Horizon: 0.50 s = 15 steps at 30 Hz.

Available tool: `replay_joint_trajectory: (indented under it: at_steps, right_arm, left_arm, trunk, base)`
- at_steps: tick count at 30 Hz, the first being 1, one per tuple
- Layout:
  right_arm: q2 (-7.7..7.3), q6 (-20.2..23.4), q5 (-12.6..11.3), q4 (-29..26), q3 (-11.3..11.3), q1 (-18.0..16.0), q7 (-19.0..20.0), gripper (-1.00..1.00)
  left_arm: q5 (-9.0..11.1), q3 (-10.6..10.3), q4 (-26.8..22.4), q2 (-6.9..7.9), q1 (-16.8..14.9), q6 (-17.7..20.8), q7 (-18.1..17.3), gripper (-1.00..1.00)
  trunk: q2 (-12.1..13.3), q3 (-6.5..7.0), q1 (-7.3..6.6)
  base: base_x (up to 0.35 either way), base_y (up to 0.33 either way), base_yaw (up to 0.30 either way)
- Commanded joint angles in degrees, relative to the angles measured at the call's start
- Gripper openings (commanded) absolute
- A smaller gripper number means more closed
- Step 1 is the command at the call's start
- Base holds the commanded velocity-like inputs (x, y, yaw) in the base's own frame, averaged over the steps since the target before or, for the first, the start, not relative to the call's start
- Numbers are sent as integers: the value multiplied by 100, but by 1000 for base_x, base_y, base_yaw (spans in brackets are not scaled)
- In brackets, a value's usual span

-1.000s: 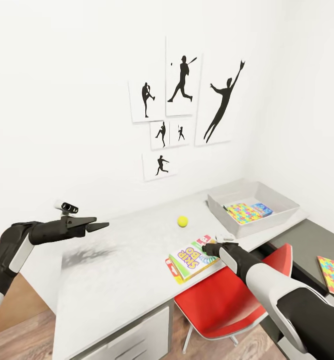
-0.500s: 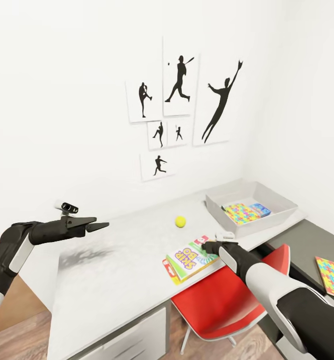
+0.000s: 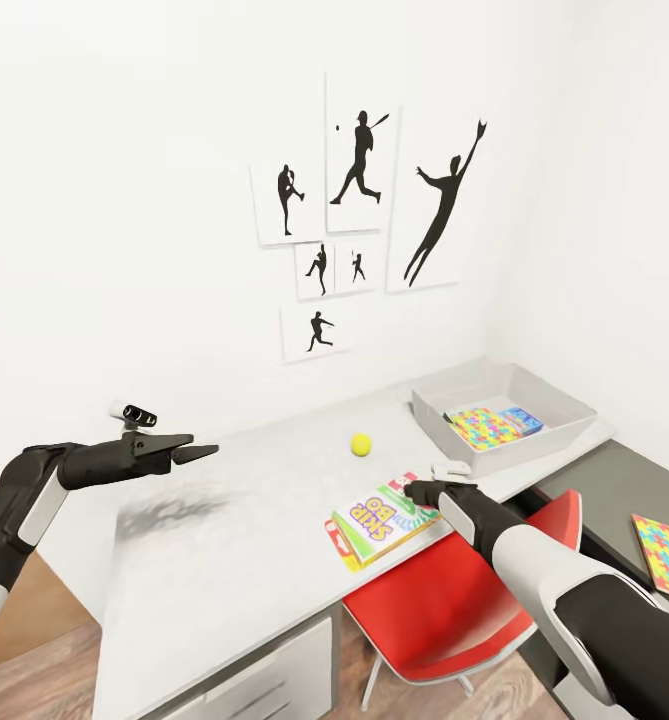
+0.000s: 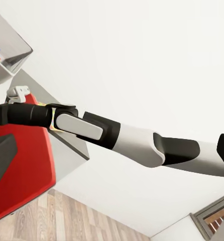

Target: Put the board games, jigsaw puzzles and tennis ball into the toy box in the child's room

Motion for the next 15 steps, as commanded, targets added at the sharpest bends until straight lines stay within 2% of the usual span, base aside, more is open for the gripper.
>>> replay_joint_trajectory:
  at_steps: [1,15]
  right_arm:
    - [-6,35,-55,-15,49,-3,-39,100]
    - [-64,105,-63,51,43,1,-40,100]
  left_arm:
    - [3,-14,1,6,-5,61,-28,100]
    - [4,-14,1,6,-5,61,-28,100]
  trunk:
    - [-6,-8,1]
    - [-6,-8,1]
  base:
    - [17,0,0]
    - [3,0,0]
